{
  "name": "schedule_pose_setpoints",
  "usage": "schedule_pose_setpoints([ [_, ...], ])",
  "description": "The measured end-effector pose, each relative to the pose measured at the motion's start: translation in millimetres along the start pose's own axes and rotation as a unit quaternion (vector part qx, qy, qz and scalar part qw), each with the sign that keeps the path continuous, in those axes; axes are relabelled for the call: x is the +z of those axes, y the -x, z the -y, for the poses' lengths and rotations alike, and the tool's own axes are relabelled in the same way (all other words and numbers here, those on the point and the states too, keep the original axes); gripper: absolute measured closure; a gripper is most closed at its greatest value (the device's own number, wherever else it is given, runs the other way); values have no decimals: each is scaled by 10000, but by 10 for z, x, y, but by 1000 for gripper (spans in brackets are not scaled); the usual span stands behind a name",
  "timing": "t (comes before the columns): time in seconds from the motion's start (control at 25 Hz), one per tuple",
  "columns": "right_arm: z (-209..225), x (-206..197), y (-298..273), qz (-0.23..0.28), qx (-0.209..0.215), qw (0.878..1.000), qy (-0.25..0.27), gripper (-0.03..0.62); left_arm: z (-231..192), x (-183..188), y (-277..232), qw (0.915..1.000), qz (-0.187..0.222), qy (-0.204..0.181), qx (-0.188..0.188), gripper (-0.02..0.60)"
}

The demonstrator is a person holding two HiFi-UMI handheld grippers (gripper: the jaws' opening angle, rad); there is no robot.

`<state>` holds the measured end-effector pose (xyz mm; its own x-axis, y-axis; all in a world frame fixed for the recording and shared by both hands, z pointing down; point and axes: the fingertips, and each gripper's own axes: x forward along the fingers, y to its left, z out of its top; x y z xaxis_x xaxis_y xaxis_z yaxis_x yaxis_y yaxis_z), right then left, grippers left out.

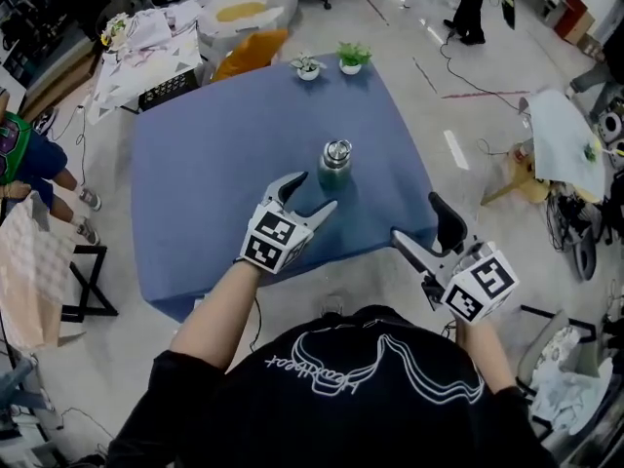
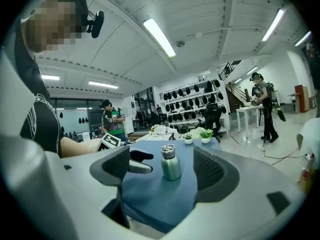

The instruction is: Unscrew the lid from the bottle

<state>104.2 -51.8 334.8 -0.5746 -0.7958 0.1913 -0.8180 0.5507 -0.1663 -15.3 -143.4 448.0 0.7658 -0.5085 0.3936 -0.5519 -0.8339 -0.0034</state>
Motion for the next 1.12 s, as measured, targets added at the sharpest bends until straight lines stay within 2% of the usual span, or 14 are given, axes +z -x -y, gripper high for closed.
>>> schedule_pose_setpoints([
  [0.32,57,-79,-231,-86,146,9999,28,201,-198,-159,-396,9996,-143,-182,-145,258],
  [0.48,136,-141,-344,-196,235,9995,74,198,-278,-215,-524,9996,-130,-113,-209,244],
  [0.64,225,-165,-520,-244,331,9991,100,197,-258,-222,-637,9989,-48,-115,-461,224],
  [0.92,303,-238,-978,-430,544,9972,265,198,-280,-189,-750,9978,173,-79,-642,224],
  [1.12,281,-292,-1296,-587,746,9944,463,200,-245,-197,-768,9967,180,-143,-778,238],
])
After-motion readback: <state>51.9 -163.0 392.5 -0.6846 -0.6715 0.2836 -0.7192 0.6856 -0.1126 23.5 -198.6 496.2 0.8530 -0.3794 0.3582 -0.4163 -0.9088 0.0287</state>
